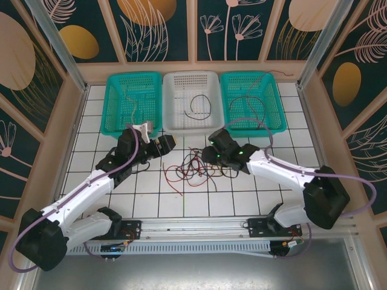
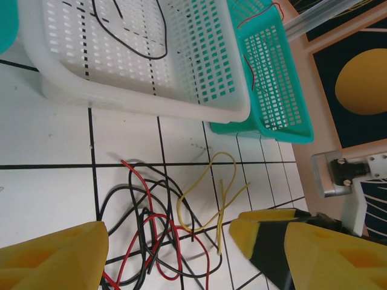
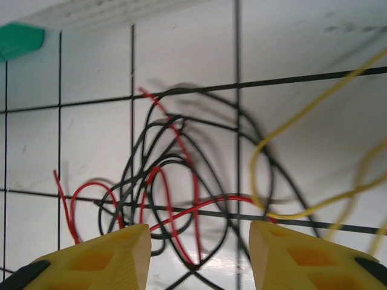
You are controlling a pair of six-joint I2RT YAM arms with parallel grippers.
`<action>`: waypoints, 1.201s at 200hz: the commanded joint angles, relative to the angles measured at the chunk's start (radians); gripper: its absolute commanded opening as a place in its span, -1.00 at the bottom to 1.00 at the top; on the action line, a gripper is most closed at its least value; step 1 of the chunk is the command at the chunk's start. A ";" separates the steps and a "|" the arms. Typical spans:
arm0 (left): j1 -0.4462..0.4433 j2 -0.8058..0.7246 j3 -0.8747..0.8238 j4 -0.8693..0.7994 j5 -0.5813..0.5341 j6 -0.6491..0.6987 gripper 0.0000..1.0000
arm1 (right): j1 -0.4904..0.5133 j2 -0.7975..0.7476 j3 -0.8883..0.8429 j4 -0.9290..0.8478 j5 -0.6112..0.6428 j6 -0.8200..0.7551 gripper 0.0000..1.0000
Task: Untangle the cables
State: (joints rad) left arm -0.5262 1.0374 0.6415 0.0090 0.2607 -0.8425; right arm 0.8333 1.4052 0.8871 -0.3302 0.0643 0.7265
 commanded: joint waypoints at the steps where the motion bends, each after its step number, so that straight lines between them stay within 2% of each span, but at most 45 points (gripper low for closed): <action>1: 0.002 0.000 -0.011 -0.001 -0.003 0.007 0.52 | 0.025 0.080 0.051 0.013 -0.002 -0.017 -0.08; 30: 0.002 -0.009 -0.013 -0.008 -0.010 0.019 0.51 | 0.035 0.172 0.122 0.044 -0.039 0.004 -0.07; 47: 0.002 -0.031 -0.022 -0.015 -0.015 0.019 0.51 | 0.038 0.241 0.178 0.017 -0.017 0.018 -0.07; 79: 0.002 -0.077 -0.043 -0.037 -0.026 0.033 0.54 | 0.035 0.327 0.234 -0.006 0.008 0.043 -0.18; 118: 0.002 -0.067 -0.033 -0.058 -0.012 0.064 0.54 | 0.035 0.397 0.283 -0.005 0.011 0.065 -0.41; 138: 0.002 -0.043 -0.014 -0.052 -0.003 0.078 0.53 | 0.038 0.408 0.288 -0.020 0.023 0.073 -0.68; 160: 0.002 -0.023 0.000 -0.019 0.011 0.079 0.53 | 0.042 0.381 0.291 -0.054 0.052 0.071 -1.00; 212: 0.002 -0.033 0.015 0.054 0.100 0.100 0.49 | 0.122 0.142 0.298 -0.181 0.247 -0.018 -1.00; 240: 0.002 -0.036 0.004 0.148 0.162 0.078 0.49 | 0.160 -0.005 0.311 -0.185 0.240 -0.071 -1.00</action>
State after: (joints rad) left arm -0.5262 1.0145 0.6319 0.0414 0.3435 -0.7635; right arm 0.9691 1.5173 1.1595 -0.4728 0.2401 0.7170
